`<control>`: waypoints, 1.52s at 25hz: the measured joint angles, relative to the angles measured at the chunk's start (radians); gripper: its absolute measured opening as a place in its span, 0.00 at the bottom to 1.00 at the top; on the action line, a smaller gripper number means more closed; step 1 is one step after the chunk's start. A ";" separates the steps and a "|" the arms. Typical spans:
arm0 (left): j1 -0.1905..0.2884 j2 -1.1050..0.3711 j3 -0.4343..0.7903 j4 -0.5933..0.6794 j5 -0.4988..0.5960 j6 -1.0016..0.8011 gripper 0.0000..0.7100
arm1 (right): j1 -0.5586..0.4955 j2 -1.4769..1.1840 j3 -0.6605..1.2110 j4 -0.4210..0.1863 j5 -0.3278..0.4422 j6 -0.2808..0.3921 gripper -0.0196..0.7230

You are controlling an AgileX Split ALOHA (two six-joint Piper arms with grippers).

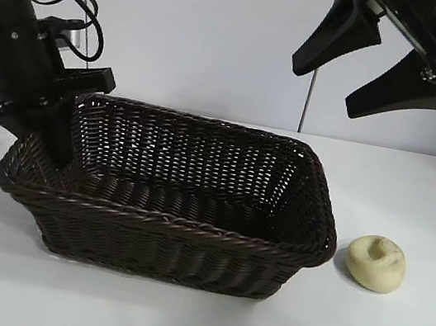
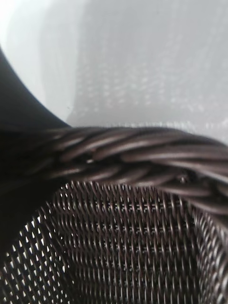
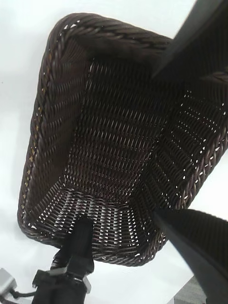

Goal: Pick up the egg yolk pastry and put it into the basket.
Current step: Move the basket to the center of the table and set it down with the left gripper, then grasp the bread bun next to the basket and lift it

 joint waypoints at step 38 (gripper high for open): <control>0.194 -0.209 -0.044 0.379 0.124 -0.072 0.74 | 0.000 0.000 0.000 0.000 0.003 0.019 0.75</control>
